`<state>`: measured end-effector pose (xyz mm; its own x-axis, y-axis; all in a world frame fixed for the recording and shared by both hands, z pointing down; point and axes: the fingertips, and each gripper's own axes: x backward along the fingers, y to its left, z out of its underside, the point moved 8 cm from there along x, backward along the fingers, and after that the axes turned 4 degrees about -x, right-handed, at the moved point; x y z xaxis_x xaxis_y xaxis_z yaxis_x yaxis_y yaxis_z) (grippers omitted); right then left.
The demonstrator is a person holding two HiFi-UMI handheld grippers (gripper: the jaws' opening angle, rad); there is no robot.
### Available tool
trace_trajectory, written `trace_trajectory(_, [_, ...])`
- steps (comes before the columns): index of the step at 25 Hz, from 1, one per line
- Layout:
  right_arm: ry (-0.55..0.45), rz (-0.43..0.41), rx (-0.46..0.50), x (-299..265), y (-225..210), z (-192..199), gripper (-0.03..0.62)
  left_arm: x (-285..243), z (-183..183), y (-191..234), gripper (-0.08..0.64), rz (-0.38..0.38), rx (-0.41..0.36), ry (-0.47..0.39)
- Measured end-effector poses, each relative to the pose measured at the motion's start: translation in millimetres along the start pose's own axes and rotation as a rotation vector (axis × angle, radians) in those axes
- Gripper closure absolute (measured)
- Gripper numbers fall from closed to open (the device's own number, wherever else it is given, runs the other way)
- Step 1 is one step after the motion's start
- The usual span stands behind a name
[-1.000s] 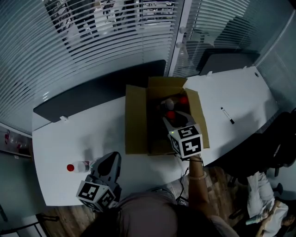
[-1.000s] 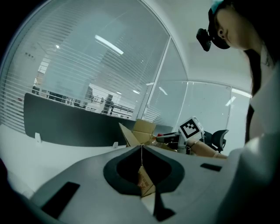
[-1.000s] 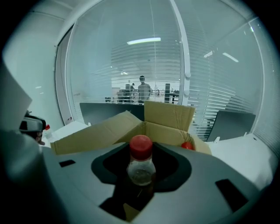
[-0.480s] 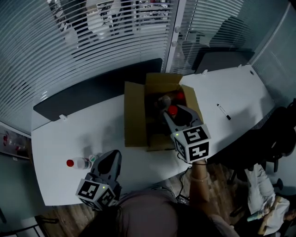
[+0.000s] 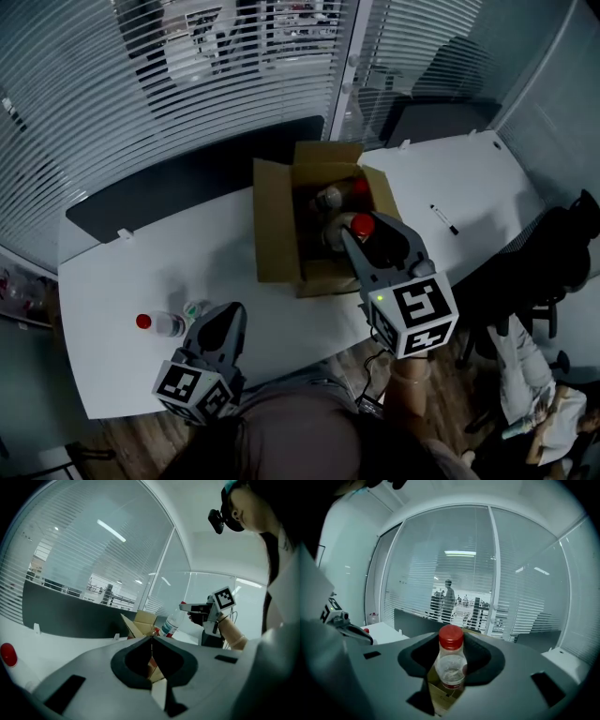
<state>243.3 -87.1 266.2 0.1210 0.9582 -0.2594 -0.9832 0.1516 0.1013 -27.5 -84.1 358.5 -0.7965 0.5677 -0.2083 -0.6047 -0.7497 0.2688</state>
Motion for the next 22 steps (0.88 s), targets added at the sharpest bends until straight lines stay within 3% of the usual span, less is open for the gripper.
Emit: trace_trajectory(22, [-0.091,0.031,0.032,73,112,-19,0.42,108,21,20,0.551,0.003,-0.011,-0.014])
